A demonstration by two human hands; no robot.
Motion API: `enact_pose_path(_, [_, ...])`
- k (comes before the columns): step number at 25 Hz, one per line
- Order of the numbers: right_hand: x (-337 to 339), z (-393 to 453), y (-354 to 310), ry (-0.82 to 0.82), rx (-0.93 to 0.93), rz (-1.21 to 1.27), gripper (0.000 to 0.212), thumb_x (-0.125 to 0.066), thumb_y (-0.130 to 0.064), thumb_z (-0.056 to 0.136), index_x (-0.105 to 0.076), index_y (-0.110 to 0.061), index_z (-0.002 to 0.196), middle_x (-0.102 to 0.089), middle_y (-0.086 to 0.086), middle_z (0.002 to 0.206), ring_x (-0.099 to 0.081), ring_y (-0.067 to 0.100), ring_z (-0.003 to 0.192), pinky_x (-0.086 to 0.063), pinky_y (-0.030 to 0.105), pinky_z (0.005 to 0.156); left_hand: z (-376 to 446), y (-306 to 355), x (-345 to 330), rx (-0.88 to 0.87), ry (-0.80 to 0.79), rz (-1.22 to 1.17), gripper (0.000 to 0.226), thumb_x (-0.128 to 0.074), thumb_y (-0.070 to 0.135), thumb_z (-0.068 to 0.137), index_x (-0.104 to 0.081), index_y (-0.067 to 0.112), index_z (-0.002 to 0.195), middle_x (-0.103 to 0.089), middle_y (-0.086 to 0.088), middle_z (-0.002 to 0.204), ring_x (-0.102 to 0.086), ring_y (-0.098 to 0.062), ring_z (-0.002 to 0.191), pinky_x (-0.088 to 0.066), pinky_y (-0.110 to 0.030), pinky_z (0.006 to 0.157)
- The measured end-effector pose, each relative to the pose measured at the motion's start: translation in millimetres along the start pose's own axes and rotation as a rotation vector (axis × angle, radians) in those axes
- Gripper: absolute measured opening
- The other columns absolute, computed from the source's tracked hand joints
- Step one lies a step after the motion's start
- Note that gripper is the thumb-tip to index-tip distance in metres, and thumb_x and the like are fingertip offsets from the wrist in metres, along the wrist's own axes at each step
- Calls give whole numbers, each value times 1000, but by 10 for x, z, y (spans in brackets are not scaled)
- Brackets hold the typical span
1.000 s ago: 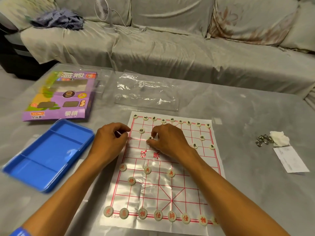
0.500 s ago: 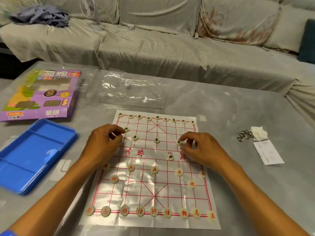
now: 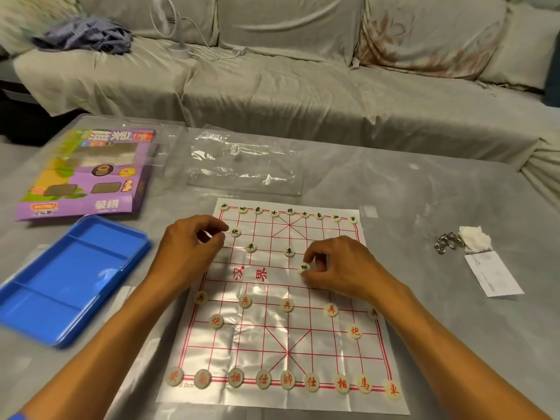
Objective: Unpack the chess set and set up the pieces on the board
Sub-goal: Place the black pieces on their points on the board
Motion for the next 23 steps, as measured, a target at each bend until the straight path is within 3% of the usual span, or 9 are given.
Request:
enact_pose_path(3, [57, 86, -373, 234, 44, 163, 24, -70, -45, 81, -66, -27, 96, -64, -10, 78, -60, 9, 74, -48, 17, 69, -58, 108, -128, 25, -152, -202, 14, -59, 30, 91, -69, 24, 99, -70, 10, 85, -65, -6, 79, -46, -15, 68])
enact_pose_path(5, [11, 136, -640, 361, 75, 212, 23, -68, -47, 81, -65, -26, 90, -62, -10, 73, -58, 9, 69, -49, 18, 64, -134, 147, -218, 90, -246, -359, 16, -59, 32, 91, -70, 23, 98, -72, 6, 85, -67, -7, 76, -47, -14, 64])
enact_pose_path(8, [-104, 174, -842, 427, 58, 219, 25, -65, -49, 83, -63, -25, 91, -56, -13, 73, -55, 9, 68, -47, 20, 61, -180, 78, -212, 168, -209, -442, 10, -64, 20, 88, -71, 20, 95, -73, 2, 85, -69, -9, 75, -46, -11, 55])
enact_pose_path(10, [-186, 169, -897, 399, 67, 190, 28, -63, -51, 84, -63, -27, 99, -55, -16, 78, -54, 8, 73, -49, 22, 65, -141, -34, -144, 217, -149, -460, 10, -64, 15, 88, -72, 20, 92, -73, 2, 85, -69, -10, 77, -48, -13, 59])
enact_pose_path(14, [-158, 77, -649, 392, -6, 235, 24, -64, -42, 87, -64, -27, 105, -60, -14, 84, -57, 7, 81, -51, 23, 77, 50, -216, 30, 167, -38, -97, 14, -62, 18, 90, -70, 18, 102, -69, 3, 101, -64, -12, 91, -51, -26, 84])
enact_pose_path(19, [41, -89, -215, 458, -119, 303, 17, -67, -31, 87, -66, -25, 102, -64, -12, 83, -60, 8, 80, -46, 21, 78, 206, -345, -14, 115, -55, 78, 23, -60, 23, 92, -68, 15, 112, -67, -3, 114, -58, -14, 97, -49, -29, 86])
enact_pose_path(23, [60, -70, -197, 460, -118, 298, 16, -65, -29, 89, -66, -24, 104, -65, -11, 88, -58, 8, 83, -47, 23, 79, 230, -385, -100, 57, -114, 169, 22, -58, 22, 93, -69, 14, 110, -64, -3, 112, -54, -12, 93, -44, -24, 82])
Point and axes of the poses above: each hand's wrist, its own z-axis towards the middle knuckle, its own x-axis out of the back of the hand, y = z × x, the point moved 7 cm from there along z, towards the middle knuckle
